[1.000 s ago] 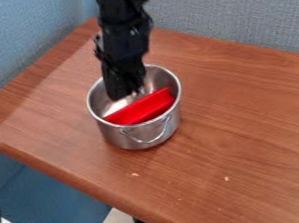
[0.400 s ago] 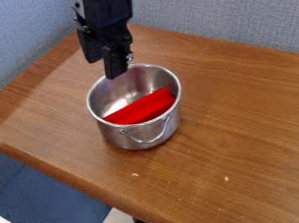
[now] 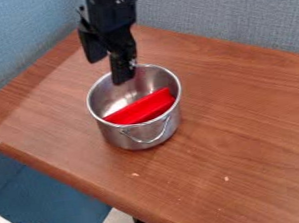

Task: Move the red object from the metal pot to the table

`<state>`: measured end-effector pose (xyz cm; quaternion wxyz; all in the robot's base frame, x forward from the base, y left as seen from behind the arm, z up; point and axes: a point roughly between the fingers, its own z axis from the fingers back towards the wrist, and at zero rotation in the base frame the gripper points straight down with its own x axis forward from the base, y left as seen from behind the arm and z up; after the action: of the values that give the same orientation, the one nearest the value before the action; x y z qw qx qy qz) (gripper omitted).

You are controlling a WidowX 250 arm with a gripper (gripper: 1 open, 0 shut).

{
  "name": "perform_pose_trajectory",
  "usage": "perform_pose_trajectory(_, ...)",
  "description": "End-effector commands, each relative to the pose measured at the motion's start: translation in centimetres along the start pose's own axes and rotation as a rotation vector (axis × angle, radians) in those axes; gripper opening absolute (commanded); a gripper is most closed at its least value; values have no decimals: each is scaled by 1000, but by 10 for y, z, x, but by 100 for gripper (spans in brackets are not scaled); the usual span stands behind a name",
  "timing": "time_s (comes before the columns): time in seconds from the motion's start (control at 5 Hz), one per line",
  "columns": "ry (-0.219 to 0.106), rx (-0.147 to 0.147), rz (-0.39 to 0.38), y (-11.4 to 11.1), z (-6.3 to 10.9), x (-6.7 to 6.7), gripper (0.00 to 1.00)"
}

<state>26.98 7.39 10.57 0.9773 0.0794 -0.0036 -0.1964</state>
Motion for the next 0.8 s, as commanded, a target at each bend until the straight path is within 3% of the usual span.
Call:
perform_pose_trajectory(0.0,-48,44,-6,3,10,2,100)
perform_pose_trajectory(0.6,-59,40,-48,-6,-12,7,100)
